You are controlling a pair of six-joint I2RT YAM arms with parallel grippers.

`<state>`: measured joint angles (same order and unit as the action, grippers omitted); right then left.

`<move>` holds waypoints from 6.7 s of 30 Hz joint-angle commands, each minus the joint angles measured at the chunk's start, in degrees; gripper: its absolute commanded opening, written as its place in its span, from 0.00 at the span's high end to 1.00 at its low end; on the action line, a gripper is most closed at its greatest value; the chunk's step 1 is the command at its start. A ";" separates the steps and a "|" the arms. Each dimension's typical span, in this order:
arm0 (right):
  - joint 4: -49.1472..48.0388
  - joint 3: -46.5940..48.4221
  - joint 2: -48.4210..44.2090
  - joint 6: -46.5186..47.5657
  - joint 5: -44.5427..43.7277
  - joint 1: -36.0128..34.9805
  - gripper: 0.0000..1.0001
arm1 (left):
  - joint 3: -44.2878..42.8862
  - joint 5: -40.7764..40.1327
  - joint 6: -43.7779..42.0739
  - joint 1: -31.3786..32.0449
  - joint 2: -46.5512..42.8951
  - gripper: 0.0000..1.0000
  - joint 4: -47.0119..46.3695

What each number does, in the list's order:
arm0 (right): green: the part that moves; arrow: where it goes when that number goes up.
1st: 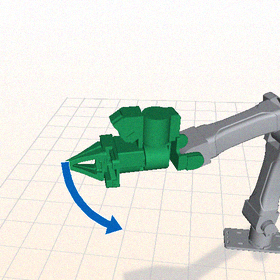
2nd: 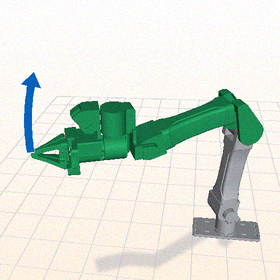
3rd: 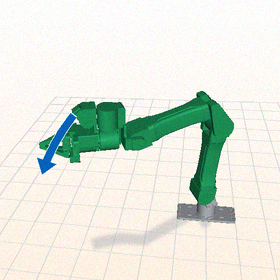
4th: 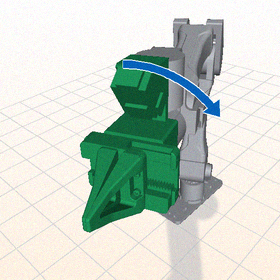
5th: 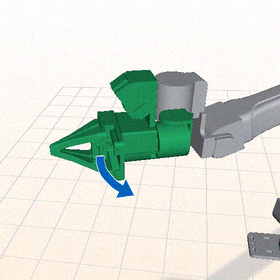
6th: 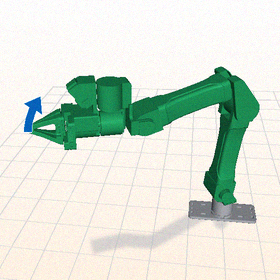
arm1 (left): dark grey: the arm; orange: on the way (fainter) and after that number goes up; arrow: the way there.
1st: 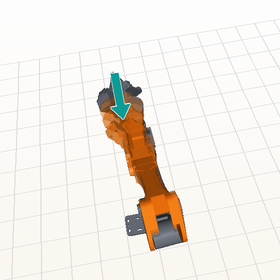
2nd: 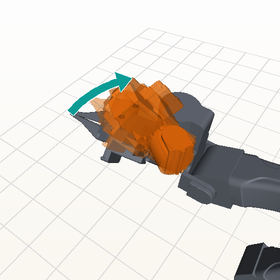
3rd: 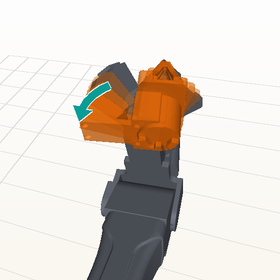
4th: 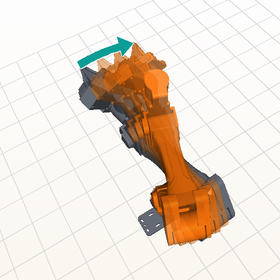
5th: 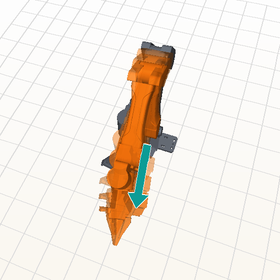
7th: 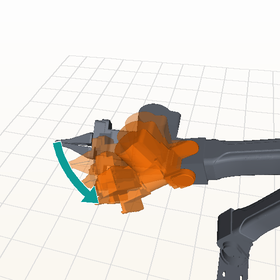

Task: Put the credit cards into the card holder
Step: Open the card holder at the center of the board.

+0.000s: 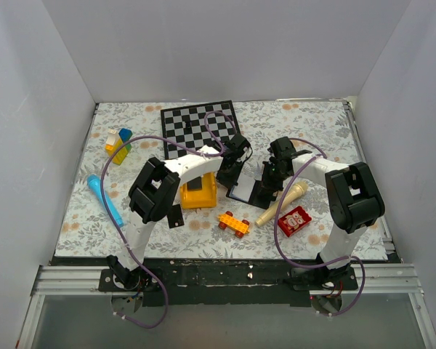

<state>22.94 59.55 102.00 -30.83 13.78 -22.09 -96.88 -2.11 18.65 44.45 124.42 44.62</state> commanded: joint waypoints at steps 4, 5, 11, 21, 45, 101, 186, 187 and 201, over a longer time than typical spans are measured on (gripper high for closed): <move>0.00 -2.25 4.18 1.65 -5.26 -0.33 0.99 | 0.73 2.11 0.68 0.73 -2.16 1.00 -1.82; -0.09 -2.33 4.18 1.65 -5.17 -0.33 0.99 | 0.73 2.11 0.77 0.73 -2.51 1.00 -1.91; -0.26 -2.33 4.79 1.65 -4.82 -0.33 0.99 | 0.12 5.36 1.03 0.90 -4.01 1.00 -2.17; -0.53 -1.89 5.49 1.56 -3.67 -0.24 0.99 | -0.77 8.44 2.09 1.17 -6.47 1.00 -3.75; 0.61 -2.60 -4.86 1.74 -5.26 0.03 0.96 | 1.52 7.29 1.65 1.34 -4.01 1.00 -4.28; -1.84 -2.15 -0.04 2.00 -3.50 0.03 0.97 | -0.41 12.04 2.70 2.49 -2.34 1.00 -6.65; 1.85 -8.31 -27.81 1.91 -7.46 8.37 0.75 | -11.40 21.09 4.90 5.83 6.80 1.00 -11.13; 1.24 -8.48 -27.90 2.00 -5.89 8.38 0.75 | -11.31 21.01 4.90 5.83 6.54 1.00 -11.13; -4.22 -9.10 -20.26 1.91 2.13 8.38 0.75 | -1.74 16.96 5.07 4.69 -7.34 1.00 -18.07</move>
<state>21.87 50.22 80.51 -29.47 13.80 -13.87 -100.95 15.99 23.42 49.87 126.63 30.65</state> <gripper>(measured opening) 0.250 0.008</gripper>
